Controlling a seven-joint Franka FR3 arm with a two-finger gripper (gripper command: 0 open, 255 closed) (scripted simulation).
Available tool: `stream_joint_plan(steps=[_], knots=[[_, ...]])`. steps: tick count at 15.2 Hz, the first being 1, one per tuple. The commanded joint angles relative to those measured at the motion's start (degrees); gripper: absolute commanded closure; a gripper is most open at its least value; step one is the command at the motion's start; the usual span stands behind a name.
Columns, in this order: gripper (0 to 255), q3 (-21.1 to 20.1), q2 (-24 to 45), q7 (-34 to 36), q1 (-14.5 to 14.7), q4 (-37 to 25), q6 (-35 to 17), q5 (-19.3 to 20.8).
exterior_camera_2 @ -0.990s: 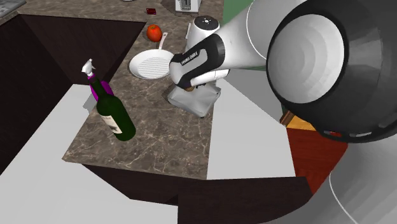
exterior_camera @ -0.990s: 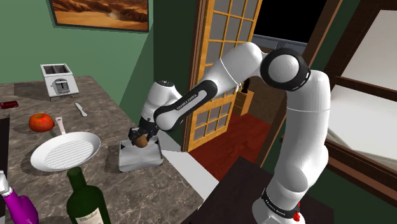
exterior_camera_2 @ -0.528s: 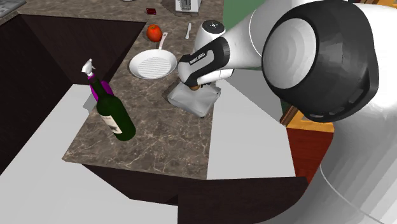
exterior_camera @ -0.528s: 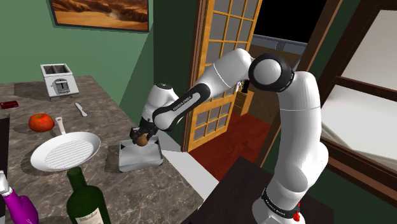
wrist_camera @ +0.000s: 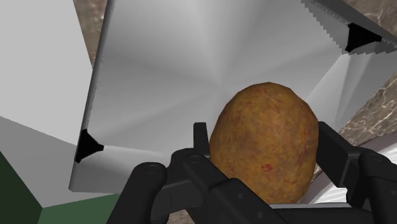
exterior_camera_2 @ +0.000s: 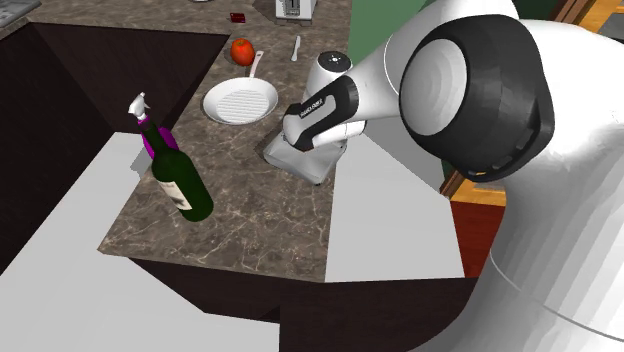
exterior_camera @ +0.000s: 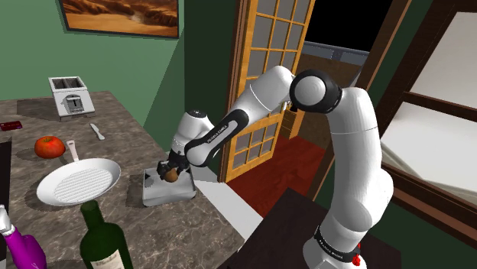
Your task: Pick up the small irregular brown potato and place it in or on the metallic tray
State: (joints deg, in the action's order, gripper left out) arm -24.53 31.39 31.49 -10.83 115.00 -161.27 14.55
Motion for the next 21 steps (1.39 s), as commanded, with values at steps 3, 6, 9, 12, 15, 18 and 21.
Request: stream_joint_plan(steps=[3,6,9,12,15,18,21], knots=[[255,0.21,0.33,0.11,0.2,-0.15,-0.23,0.17],[255,0.21,0.33,0.11,0.2,-0.15,-0.23,0.17],[0,0.21,0.33,0.11,0.2,-0.15,-0.23,0.17],[0,0.21,0.33,0.11,0.2,-0.15,-0.23,0.17],[0,-2.19,-3.49,-1.25,-2.27,1.97,1.57,-1.7],[0,-4.44,-6.89,-2.73,-4.58,3.6,3.35,-3.78],[0,-4.43,-6.9,-2.74,-4.57,3.6,3.35,-3.79]])
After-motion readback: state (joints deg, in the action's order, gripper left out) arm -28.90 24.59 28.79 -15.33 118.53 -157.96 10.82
